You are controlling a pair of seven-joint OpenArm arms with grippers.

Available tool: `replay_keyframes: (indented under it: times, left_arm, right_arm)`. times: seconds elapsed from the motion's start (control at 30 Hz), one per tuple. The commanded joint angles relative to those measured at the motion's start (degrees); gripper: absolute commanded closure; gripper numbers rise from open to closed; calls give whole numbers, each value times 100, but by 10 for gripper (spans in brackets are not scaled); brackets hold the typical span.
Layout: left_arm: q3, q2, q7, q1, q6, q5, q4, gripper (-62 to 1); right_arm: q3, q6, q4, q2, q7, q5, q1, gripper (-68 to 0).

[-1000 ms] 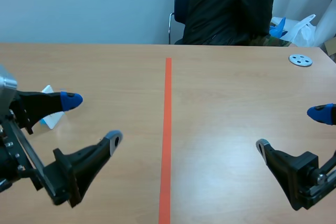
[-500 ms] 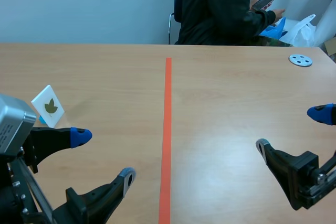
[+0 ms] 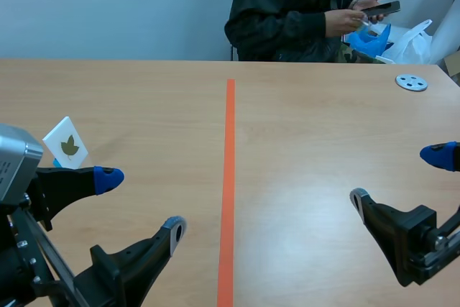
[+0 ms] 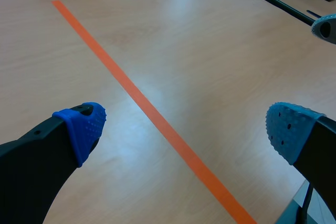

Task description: Sort the leaf by its shape. The table is split by an orange tape line. A compound leaf with several leaflets goes to the left side, a simple leaf with one blade goes to the right side. Return to the home posture when a red brick is placed on the table.

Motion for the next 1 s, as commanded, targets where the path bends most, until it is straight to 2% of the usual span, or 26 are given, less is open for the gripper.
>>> replay_keyframes:
  times: [0.0,0.97]
  left_arm:
    - [-26,-7,-98,-13,-13,-46,109,-623]
    - [-26,-7,-76,-13,-13,-33,109,-623]
  right_arm:
    - [7,-22,28,48,66,59,66,-679]
    - [7,-22,28,48,-22,57,66,-679]
